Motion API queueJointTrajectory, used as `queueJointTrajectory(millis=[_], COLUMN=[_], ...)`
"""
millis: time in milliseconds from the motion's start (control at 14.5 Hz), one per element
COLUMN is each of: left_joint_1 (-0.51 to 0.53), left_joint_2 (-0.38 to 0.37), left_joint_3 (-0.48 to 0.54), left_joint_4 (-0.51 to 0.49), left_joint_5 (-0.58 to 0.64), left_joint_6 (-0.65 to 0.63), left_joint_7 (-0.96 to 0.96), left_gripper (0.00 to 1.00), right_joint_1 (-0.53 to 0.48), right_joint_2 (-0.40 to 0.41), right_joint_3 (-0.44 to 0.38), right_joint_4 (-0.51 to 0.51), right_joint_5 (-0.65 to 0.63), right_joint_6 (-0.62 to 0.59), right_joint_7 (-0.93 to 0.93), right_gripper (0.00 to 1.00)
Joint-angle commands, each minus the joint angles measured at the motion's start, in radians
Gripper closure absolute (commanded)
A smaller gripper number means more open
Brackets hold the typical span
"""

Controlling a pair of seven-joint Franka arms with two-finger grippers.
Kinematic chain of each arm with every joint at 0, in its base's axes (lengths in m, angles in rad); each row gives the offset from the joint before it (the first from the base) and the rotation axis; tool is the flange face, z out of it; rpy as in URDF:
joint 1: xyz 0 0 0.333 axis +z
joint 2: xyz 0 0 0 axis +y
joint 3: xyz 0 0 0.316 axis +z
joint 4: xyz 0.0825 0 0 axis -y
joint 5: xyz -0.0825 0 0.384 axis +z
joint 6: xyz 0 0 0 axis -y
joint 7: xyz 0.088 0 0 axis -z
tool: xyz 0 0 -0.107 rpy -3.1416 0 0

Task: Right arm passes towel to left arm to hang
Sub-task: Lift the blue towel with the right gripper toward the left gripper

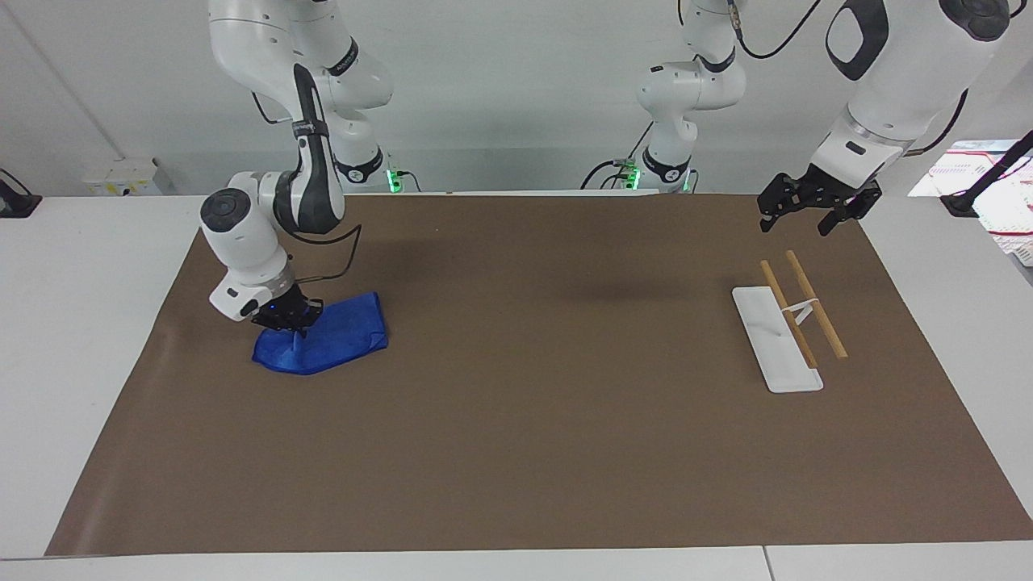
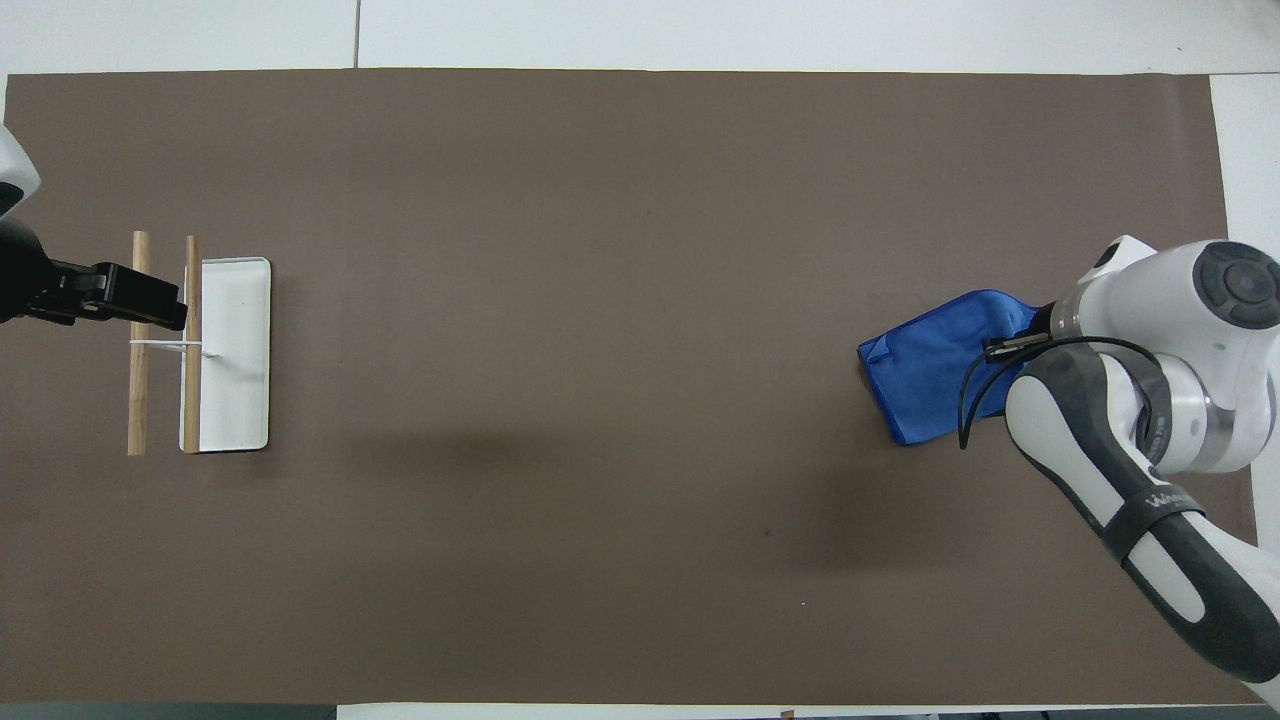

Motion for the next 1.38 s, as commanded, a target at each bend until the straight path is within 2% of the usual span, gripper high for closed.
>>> queueJointTrajectory(millis=[0,275,551,757,1032,1308], left_joint_1=[0.002,0.002,0.002,0.002,0.002,0.003], left_joint_2=[-0.008,-0.008,-0.007,-0.008,-0.007,-0.008], left_joint_3=[-0.001,-0.001,-0.001,-0.001,-0.001,-0.001], left_joint_4=[-0.010,-0.011,-0.011,-0.011,-0.011,-0.011], left_joint_5=[0.017,0.017,0.017,0.017,0.017,0.017], left_joint_6=[0.009,0.009,0.009,0.009,0.009,-0.003], left_joint_7=[0.009,0.008,0.009,0.009,0.009,0.009], left_gripper=[0.00,0.00,0.00,0.00,0.00,0.00], right_joint_1=[-0.001,-0.001,0.003,0.078,0.218,0.351], right_joint_2=[-0.004,-0.006,0.005,0.039,0.060,0.074], right_joint_3=[0.032,0.101,0.190,0.198,0.198,0.198], right_joint_4=[0.168,0.371,0.494,0.514,0.486,0.485], right_joint_5=[0.045,0.125,0.269,0.405,0.632,0.732], right_joint_6=[-0.181,-0.368,-0.396,-0.246,0.080,0.267], right_joint_7=[0.055,0.218,0.478,0.646,0.965,1.208], right_gripper=[1.00,1.00,1.00,1.00,1.00,1.00])
